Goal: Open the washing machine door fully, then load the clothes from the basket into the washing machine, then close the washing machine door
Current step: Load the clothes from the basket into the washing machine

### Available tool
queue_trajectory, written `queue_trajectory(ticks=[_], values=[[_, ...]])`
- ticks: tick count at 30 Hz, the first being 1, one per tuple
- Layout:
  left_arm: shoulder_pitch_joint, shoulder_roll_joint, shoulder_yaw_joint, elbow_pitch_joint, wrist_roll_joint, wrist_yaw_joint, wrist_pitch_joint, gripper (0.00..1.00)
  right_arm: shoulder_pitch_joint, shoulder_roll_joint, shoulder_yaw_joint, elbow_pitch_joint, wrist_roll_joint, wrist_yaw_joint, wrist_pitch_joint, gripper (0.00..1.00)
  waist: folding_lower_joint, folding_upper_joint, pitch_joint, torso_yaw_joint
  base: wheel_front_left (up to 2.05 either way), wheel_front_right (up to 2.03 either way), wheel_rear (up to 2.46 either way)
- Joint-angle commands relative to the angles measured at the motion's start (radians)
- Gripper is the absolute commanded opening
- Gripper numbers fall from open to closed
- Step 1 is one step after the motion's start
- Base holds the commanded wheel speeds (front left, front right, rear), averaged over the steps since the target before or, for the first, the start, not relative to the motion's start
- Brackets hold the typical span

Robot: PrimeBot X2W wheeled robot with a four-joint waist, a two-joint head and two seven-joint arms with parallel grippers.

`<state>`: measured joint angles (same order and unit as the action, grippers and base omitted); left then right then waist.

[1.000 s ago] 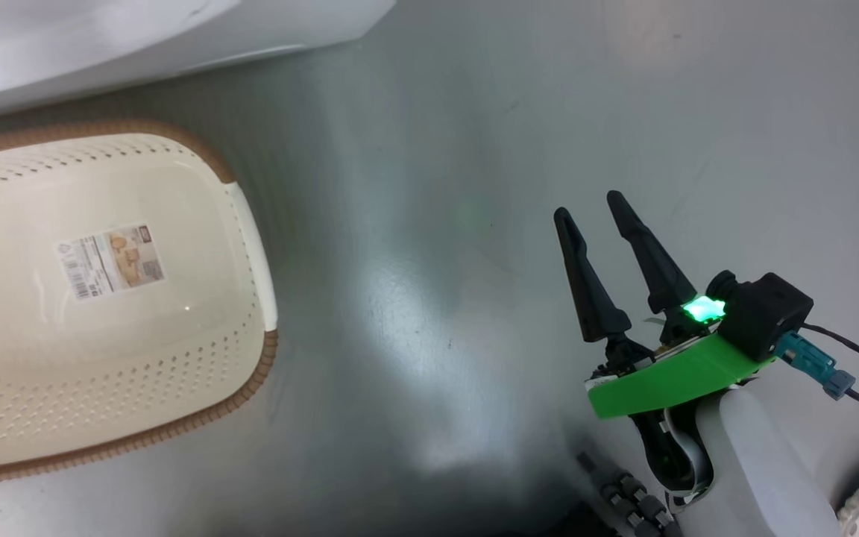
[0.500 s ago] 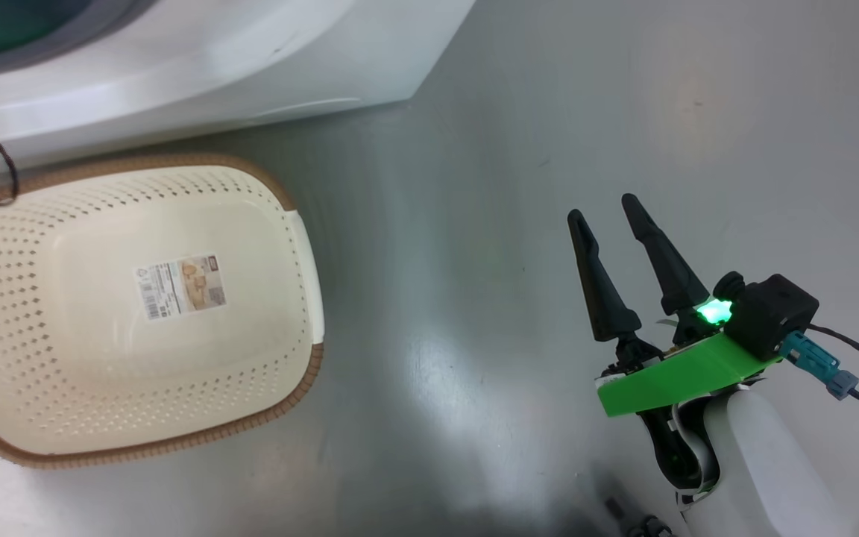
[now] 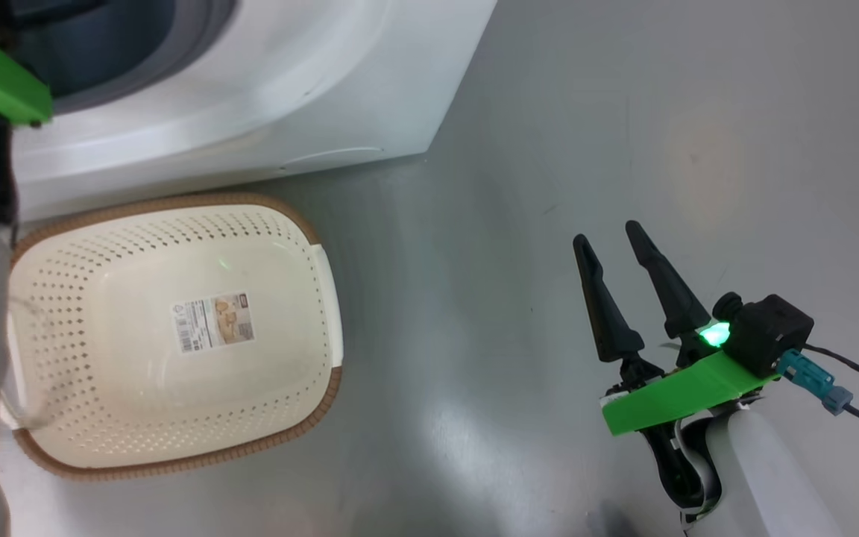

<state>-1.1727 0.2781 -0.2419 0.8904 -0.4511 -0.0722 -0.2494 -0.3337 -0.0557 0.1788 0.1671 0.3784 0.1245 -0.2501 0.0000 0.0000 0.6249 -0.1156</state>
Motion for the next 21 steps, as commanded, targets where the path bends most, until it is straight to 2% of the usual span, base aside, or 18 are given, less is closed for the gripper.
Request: queue_trajectory(ticks=[1,8,21], values=[[0.031,0.044,0.017,-0.038,-0.003,0.014,-0.008,1.00,0.037,0.006,0.018,-0.016,-0.006,0.006,-0.012,1.00,0.0000,0.0000,-0.024,0.008,0.00,0.00,0.00],[0.161,0.038,0.042,-0.145,-0.010,0.035,-0.012,1.00,0.057,0.006,0.012,-0.007,-0.009,0.006,-0.012,1.00,0.0000,0.0000,-0.079,0.018,0.00,0.00,0.00],[0.516,0.031,0.131,-0.467,0.041,0.087,-0.012,1.00,0.111,0.006,0.000,0.012,-0.026,0.006,-0.012,1.00,0.0000,0.0000,-0.218,0.021,0.00,0.00,0.00]])
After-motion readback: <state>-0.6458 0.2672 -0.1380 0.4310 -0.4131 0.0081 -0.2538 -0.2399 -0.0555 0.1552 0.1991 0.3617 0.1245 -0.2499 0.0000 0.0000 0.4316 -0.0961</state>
